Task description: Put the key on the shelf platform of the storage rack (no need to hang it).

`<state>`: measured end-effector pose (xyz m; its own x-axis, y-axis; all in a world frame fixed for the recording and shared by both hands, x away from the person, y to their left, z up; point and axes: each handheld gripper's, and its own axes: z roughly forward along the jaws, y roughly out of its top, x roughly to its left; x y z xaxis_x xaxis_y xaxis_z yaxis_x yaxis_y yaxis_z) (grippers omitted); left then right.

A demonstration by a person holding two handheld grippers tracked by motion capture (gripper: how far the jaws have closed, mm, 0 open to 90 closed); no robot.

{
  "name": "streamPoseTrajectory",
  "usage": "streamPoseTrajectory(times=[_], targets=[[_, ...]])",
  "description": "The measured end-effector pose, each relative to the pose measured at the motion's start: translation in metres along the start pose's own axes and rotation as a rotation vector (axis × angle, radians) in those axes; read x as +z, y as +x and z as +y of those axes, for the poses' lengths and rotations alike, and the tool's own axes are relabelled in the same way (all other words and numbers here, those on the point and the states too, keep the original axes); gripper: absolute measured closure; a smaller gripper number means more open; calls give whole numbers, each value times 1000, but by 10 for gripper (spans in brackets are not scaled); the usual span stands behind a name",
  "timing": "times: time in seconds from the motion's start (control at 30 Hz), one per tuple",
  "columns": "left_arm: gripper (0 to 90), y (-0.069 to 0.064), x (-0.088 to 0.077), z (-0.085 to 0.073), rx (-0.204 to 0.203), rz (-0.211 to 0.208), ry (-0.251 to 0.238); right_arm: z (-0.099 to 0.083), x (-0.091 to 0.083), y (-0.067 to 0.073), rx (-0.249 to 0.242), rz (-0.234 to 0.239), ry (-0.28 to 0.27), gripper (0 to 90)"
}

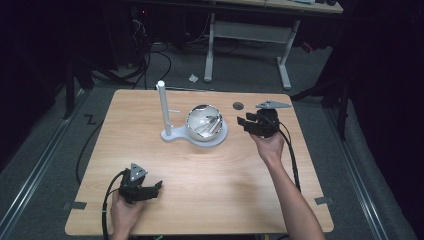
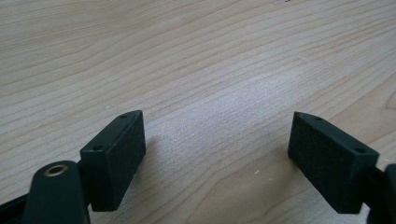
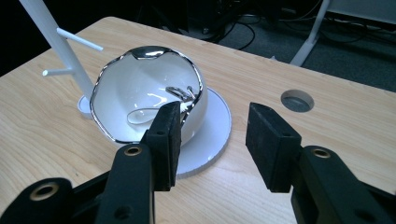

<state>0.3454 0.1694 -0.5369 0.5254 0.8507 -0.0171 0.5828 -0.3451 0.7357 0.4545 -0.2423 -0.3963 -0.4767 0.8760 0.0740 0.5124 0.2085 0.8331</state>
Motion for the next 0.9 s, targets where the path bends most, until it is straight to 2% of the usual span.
streamPoseTrajectory(times=[0.47, 0.8, 0.9], targets=[[195, 0, 0, 0, 0, 1, 0, -25, -24, -16, 35, 1, 7, 552], [195, 0, 0, 0, 0, 1, 0, -27, -41, -14, 18, 1, -4, 552], [195, 0, 0, 0, 0, 1, 0, -29, -48, -14, 30, 6, -13, 552]])
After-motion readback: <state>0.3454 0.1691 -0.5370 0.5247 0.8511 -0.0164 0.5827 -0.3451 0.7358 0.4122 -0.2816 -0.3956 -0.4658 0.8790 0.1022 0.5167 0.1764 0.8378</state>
